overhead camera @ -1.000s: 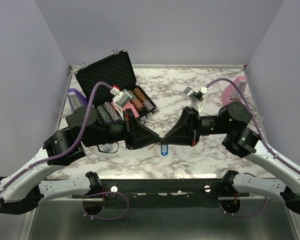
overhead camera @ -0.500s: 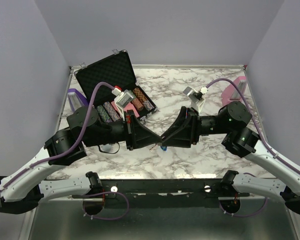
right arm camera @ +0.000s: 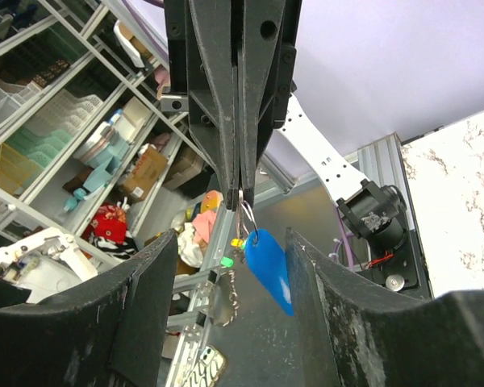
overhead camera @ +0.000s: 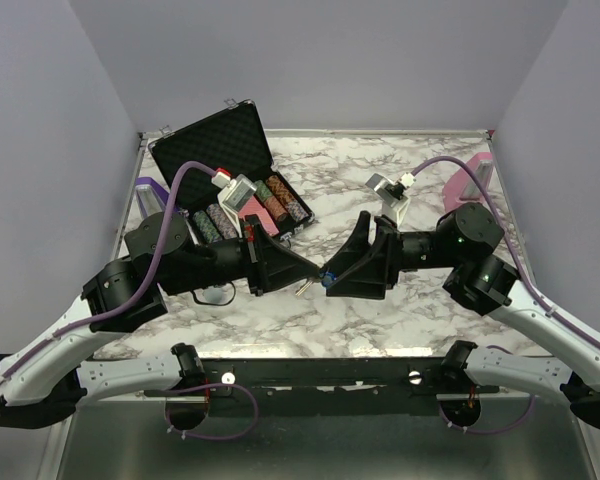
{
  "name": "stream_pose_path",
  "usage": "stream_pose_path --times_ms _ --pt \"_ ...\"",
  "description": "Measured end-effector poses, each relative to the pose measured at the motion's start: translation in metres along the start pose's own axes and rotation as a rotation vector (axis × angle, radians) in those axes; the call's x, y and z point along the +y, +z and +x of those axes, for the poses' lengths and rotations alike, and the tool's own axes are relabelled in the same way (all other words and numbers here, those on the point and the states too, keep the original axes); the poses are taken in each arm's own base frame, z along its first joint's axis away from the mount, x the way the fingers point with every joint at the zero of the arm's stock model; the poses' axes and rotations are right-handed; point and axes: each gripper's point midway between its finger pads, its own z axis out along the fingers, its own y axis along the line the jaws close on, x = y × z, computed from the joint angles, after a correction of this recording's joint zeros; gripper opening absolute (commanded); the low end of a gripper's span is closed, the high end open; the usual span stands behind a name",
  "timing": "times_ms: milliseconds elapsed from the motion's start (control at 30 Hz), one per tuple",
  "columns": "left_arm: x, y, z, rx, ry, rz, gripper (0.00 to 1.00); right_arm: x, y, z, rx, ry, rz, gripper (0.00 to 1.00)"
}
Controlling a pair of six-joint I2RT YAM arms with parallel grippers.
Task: Remove the keys from the keyring
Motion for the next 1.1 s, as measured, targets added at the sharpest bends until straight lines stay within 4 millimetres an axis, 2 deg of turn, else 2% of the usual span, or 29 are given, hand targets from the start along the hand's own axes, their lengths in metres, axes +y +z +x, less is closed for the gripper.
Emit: stream_pose_path --times_ms 300,867,1100 --pt "0.0005 -0.0011 -0.0024 -0.013 0.001 -0.006 0.0 -0.0021 0.0009 0.0004 -0.007 0.005 -0.001 0.44" --pt "0.0004 -0.0006 -0.0034 -0.019 0.001 -0.005 0.0 -0.0089 0.0041 -0.0009 -0.014 0.012 0.015 0.24" --pt "0.0012 0.0 -0.0027 -0.02 0.001 -0.003 0.0 -0.0082 0.0044 -0.0017 -0.019 0.006 0.01 0.08"
